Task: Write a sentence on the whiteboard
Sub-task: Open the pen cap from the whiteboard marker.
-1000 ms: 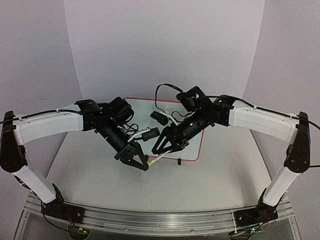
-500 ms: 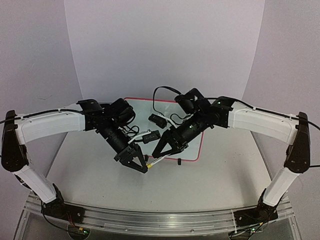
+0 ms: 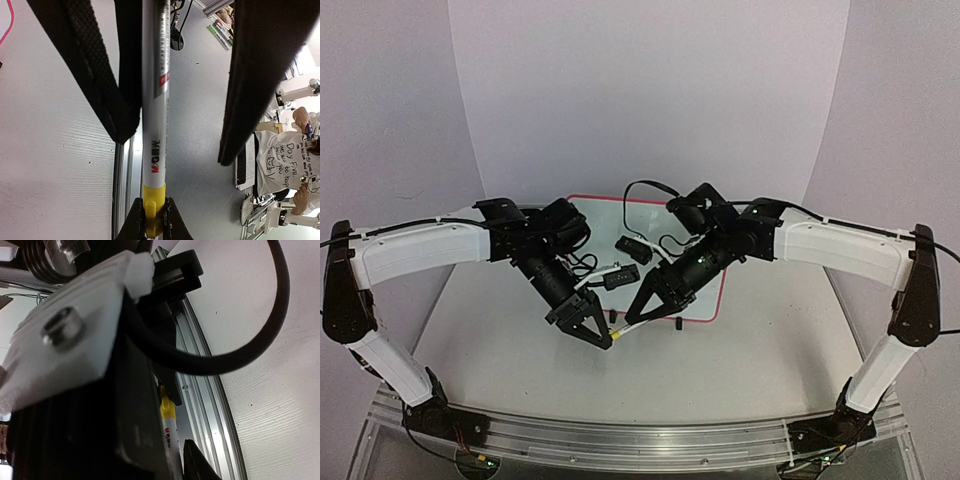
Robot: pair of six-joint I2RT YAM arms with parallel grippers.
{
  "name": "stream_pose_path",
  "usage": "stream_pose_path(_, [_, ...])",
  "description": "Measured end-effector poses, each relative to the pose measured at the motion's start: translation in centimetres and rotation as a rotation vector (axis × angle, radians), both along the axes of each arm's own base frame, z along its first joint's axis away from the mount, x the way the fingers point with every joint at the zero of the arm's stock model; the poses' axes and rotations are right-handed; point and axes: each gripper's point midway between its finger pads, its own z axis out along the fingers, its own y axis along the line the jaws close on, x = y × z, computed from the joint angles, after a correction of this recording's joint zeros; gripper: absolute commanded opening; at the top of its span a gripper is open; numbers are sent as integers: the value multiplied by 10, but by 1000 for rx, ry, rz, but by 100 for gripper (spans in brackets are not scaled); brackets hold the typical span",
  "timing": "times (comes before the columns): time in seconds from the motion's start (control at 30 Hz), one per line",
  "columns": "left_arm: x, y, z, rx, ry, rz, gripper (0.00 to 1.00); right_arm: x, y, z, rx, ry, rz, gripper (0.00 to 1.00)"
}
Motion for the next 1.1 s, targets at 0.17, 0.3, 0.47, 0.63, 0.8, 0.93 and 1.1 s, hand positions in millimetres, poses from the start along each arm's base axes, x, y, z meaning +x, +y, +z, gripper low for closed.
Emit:
stream_pose_path(0.17, [0,1,0,1,-8,-5,0,-1,0,-2,-1,0,5,29])
stream_pose_path(0.3, [0,1,0,1,-13,-8,0,-1,-1,-2,0,-5,8,25])
stream_pose_path(0.47, [-1,1,0,3,-16,-10,0,-3,-2,-5,-8,-7,15,36])
stream_pose_path(0.63, [2,1,-2,10,-28,1,0,-3,-3,-8,-18,-41,15,60])
stream_pose_path(0.8, [6,-3,4,-21,-46,19,0,2,-3,-4,-19,-88,-15,65])
stream_pose_path(0.93, [7,-4,11,-58,-58,37,0,4,-3,9,13,-117,-34,64])
stream_pose_path(1.1, [8,-7,13,-72,-60,47,0,5,0,18,46,-121,-42,57])
